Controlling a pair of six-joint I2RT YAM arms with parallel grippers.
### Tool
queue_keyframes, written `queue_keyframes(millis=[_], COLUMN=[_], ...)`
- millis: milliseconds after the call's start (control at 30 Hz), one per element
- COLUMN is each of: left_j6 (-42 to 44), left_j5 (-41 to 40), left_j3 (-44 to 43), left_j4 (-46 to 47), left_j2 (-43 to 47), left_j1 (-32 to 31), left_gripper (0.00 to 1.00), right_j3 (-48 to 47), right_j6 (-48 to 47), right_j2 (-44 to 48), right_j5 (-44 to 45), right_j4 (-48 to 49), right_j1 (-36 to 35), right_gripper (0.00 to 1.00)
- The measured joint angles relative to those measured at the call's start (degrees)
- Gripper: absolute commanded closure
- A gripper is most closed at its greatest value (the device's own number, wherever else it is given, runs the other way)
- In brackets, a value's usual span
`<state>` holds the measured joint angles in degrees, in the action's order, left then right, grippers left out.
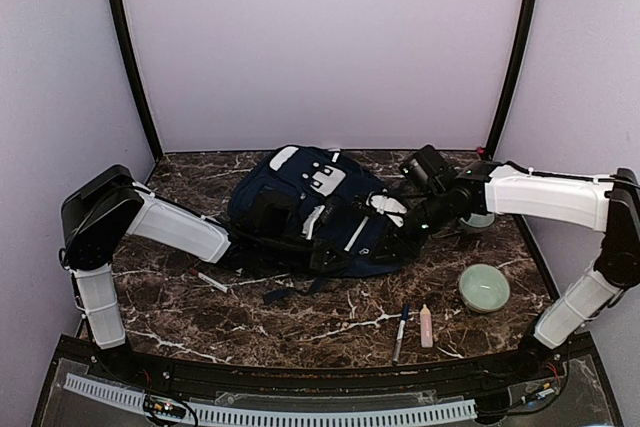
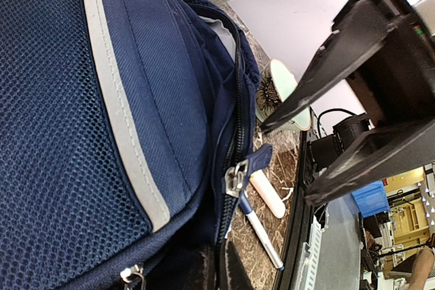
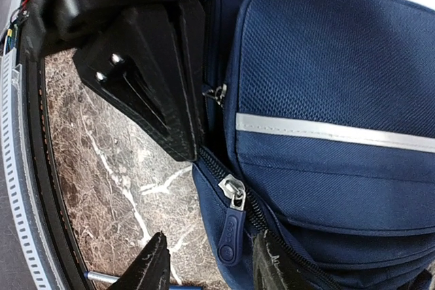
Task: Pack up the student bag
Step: Grab the largest pocket of the student bag.
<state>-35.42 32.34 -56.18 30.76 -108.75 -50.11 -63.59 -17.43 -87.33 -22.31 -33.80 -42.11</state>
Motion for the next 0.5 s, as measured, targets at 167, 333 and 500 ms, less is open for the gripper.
queue_keyframes(millis=[167, 333, 500], left_j6=[0.0, -0.02, -0.04], left_j5=[0.04, 0.0, -0.02], left_j3=[0.0, 0.0, 0.0], left_j4=[-0.02, -0.07, -0.2], left_j2=[0.0, 0.0, 0.0], left_j1=[0.0, 0.0, 0.0], left_gripper=[1.0, 1.0, 1.0], right_j3=[-0.5, -3.56, -5.09], right_j6=[0.7, 1.6, 2.36], right_j2=[-2.89, -6.82, -8.96], right_j5=[0.35, 0.46, 1.57], right_j4=[-0.52, -1.05, -0.81], right_j1=[0.02, 0.0, 0.0], right_gripper=[0.6, 0.71, 0.81])
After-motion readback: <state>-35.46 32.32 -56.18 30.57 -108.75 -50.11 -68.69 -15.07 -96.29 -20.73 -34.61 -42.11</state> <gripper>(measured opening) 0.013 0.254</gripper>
